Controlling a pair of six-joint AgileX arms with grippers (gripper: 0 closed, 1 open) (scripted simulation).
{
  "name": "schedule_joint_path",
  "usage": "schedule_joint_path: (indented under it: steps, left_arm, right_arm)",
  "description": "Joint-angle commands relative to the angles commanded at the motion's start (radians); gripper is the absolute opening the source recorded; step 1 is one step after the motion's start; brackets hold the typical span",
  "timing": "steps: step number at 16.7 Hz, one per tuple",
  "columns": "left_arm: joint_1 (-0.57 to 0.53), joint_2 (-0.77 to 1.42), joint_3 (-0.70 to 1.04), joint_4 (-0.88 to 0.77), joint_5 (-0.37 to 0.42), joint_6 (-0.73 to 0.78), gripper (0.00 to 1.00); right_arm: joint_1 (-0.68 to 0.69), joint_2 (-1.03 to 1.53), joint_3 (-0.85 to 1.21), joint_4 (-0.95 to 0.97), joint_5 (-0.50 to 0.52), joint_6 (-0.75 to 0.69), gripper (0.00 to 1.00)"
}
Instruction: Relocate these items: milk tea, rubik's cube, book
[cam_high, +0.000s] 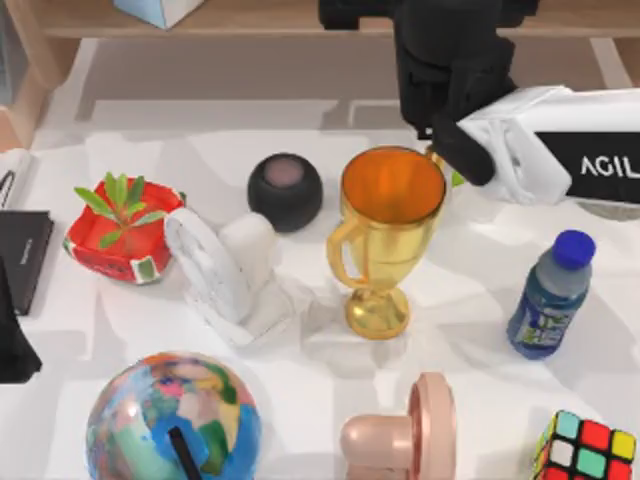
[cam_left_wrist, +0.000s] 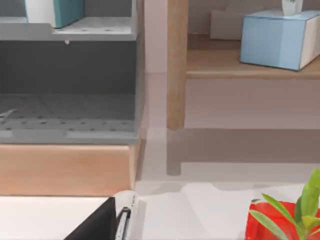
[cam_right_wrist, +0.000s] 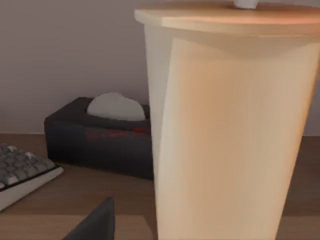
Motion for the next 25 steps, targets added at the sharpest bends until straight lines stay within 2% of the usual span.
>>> schedule_joint_path:
  steps: [4, 13, 18, 25]
  left_arm:
    - [0.0, 0.0, 0.0, 0.0, 0.0, 0.0, 1.0]
    - [0.0, 0.0, 0.0, 0.0, 0.0, 0.0, 1.0]
    - [0.0, 0.0, 0.0, 0.0, 0.0, 0.0, 1.0]
    - [0.0, 0.0, 0.0, 0.0, 0.0, 0.0, 1.0]
  right_arm:
    - [-0.012, 0.023, 0.035, -0.014, -0.011, 0.0, 1.0]
    - [-0.089, 0.232, 0.372, -0.137, -0.086, -0.004, 1.0]
    - [-0.095, 0.244, 0.392, -0.145, -0.092, -0.004, 1.0]
    - [-0.095, 0.244, 0.392, -0.145, -0.092, -0.004, 0.47]
